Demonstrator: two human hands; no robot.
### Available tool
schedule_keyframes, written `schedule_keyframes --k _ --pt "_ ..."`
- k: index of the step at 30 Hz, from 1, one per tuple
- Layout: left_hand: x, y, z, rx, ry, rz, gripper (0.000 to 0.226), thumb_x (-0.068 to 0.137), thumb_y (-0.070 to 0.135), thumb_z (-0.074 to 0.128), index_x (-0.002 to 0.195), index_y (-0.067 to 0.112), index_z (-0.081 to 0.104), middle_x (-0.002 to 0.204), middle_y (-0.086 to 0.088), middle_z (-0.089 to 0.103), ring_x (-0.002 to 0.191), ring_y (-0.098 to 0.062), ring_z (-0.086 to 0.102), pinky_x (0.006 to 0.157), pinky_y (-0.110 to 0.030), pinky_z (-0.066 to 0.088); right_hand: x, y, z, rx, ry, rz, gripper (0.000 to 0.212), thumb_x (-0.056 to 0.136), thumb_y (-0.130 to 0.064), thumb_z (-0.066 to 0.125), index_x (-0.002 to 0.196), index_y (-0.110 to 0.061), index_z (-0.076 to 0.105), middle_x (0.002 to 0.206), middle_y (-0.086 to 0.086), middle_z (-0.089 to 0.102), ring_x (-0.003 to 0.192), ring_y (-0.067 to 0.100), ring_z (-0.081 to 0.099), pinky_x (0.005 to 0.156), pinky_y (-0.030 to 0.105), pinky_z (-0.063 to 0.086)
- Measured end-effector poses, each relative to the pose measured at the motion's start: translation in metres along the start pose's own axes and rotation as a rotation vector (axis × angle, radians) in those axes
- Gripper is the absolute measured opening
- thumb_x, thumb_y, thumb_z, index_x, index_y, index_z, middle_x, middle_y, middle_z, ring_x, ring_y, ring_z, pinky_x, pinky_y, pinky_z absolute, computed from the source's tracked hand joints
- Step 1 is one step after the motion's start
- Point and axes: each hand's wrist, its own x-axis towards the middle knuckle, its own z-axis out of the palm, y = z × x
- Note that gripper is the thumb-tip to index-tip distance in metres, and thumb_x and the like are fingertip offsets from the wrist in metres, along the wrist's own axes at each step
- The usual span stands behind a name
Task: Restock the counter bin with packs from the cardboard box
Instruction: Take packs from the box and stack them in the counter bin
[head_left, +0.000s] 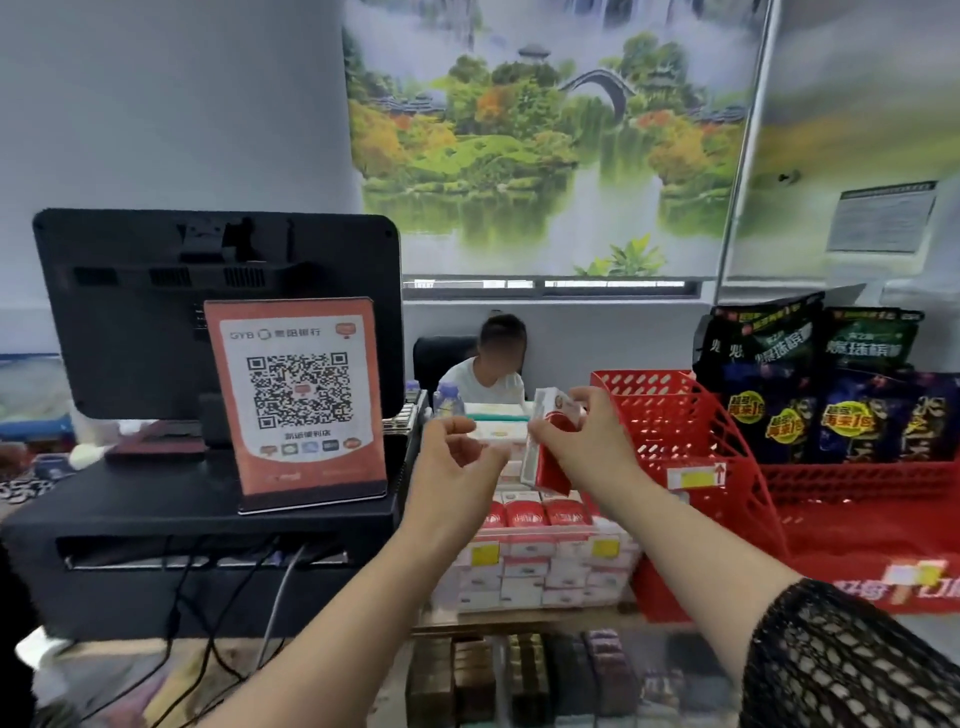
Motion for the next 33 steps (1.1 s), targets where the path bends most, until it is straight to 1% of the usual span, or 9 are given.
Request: schedule_keyframes --k 3,7,10,14,20,24,27,30,33 --pt "0.018 0.003 -0.007 -0.020 0.084 0.048 0.019 0.092 0.018 0.059 0.108 0.022 0.052 0.097 0.009 0.058 0.087 0.001 0.055 0.066 -0.009 0.043 0.029 0.019 -0.014 -0.269 -0.012 0.003 0.054 0.082 -0.031 0.069 0.127 -0.018 0.043 0.118 0.004 0.056 0.094 0.020 0.051 0.076 0.027 0.036" --pt "0.035 0.008 -0.010 -0.079 0.139 0.070 0.014 0.095 0.015 0.052 0.106 0.022 0.058 0.098 0.011 0.059 0.089 -0.001 0.057 0.056 -0.003 0.045 0.056 0.051 -0.015 -0.653 -0.094 0.038 0.059 0.082 -0.038 0.068 0.130 -0.014 0.045 0.129 0.011 0.054 0.113 0.029 0.053 0.089 0.034 0.043" --pt "0.042 0.007 -0.008 -0.082 0.145 0.084 0.014 0.096 0.015 0.052 0.104 0.024 0.059 0.099 0.011 0.061 0.089 -0.001 0.059 0.056 -0.005 0.046 0.069 0.068 -0.008 -0.831 -0.153 0.053 0.058 0.082 -0.044 0.065 0.128 -0.013 0.047 0.132 0.013 0.048 0.115 0.031 0.053 0.090 0.035 0.045" --pt "0.045 0.001 -0.007 -0.091 0.150 0.080 0.017 0.096 0.012 0.052 0.096 0.027 0.060 0.095 0.011 0.063 0.087 -0.002 0.060 0.057 -0.007 0.048 0.077 0.083 0.004 -0.970 -0.201 0.135 0.056 0.085 -0.035 0.060 0.134 -0.011 0.045 0.130 0.012 0.041 0.116 0.033 0.052 0.089 0.034 0.046" --pt "0.051 -0.011 -0.007 -0.061 0.150 0.073 0.016 0.096 0.013 0.052 0.097 0.027 0.059 0.096 0.010 0.063 0.091 -0.003 0.062 0.062 -0.010 0.050 0.079 0.097 0.012 -1.114 -0.152 0.082 0.058 0.088 -0.025 0.061 0.137 -0.008 0.036 0.131 0.015 0.039 0.118 0.034 0.047 0.091 0.038 0.047" --pt "0.054 -0.018 -0.005 -0.044 0.152 0.049 0.015 0.096 0.015 0.053 0.106 0.022 0.060 0.101 0.008 0.063 0.095 -0.005 0.061 0.073 -0.016 0.052 0.078 0.100 0.017 -1.292 -0.142 0.009 0.041 0.093 -0.024 0.051 0.132 -0.011 0.046 0.130 0.010 0.048 0.116 0.028 0.049 0.086 0.036 0.049" --pt "0.054 -0.022 -0.004 -0.038 0.151 0.028 0.015 0.096 0.014 0.052 0.107 0.020 0.060 0.102 0.007 0.063 0.094 -0.005 0.061 0.066 -0.010 0.051 0.080 0.103 0.017 -1.396 -0.149 0.001 0.033 0.095 -0.022 0.046 0.125 -0.015 0.055 0.125 0.005 0.056 0.113 0.025 0.052 0.079 0.033 0.047" --pt "0.054 -0.024 -0.004 -0.035 0.160 0.017 0.015 0.095 0.013 0.052 0.106 0.019 0.061 0.099 0.007 0.063 0.089 -0.002 0.060 0.062 -0.007 0.049 0.081 0.102 0.012 -1.320 -0.202 0.065 0.032 0.094 -0.032 0.050 0.120 -0.016 0.059 0.119 0.003 0.061 0.107 0.024 0.059 0.073 0.032 0.045" --pt "0.053 -0.024 -0.005 -0.021 0.162 0.011 0.013 0.096 0.013 0.052 0.103 0.019 0.060 0.093 0.012 0.061 0.082 0.002 0.058 0.060 -0.004 0.047 0.078 0.098 0.002 -1.286 -0.215 0.045 0.041 0.094 -0.047 0.046 0.115 -0.015 0.060 0.114 0.004 0.062 0.101 0.024 0.060 0.071 0.031 0.045"
